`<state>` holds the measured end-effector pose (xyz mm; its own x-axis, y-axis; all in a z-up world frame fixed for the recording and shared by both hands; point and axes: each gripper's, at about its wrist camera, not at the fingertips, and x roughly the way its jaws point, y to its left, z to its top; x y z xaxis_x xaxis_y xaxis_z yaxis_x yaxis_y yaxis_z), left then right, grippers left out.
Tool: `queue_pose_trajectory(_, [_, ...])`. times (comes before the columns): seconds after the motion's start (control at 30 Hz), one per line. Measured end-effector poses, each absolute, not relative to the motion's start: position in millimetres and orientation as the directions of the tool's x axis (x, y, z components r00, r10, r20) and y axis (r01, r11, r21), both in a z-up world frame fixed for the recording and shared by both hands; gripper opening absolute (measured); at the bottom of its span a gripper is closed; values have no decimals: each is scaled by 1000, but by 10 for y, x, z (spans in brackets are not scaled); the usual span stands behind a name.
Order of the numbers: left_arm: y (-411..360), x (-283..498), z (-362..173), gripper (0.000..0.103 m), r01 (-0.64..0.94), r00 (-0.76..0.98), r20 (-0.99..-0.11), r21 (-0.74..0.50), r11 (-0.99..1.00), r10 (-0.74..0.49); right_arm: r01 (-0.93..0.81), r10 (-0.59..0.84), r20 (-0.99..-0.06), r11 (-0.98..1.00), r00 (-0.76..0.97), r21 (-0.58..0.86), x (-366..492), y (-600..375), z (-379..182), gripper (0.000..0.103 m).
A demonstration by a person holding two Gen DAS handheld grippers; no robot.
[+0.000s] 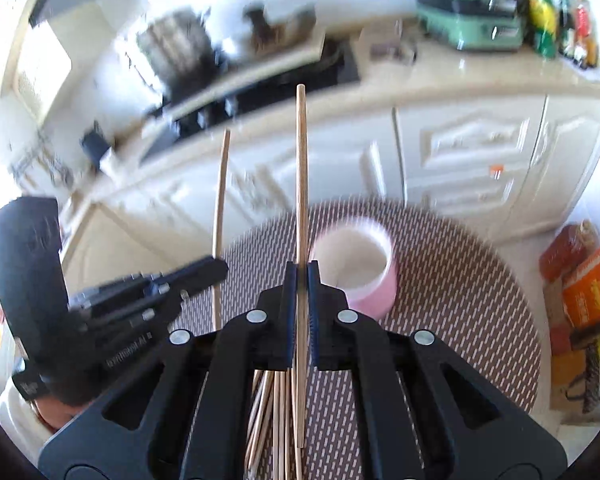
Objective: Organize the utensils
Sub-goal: 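Lift both held chopsticks upright and carry them over the pink cup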
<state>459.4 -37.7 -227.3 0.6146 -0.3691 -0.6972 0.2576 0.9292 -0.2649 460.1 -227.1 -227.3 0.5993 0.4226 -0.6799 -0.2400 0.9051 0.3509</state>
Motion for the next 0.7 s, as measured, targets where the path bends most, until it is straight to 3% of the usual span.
queue_pose_trajectory(0.37, [-778, 5094, -1876, 6, 283, 723, -573, -264, 922, -386, -227, 379, -521, 915, 765, 333, 5106, -2481, -1902, 6])
queue_pose_trajectory(0.7, [-852, 5464, -2193, 6, 234, 754, -557, -269, 934, -349, -216, 355, -501, 924, 789, 314, 5408, -2496, -2099, 6])
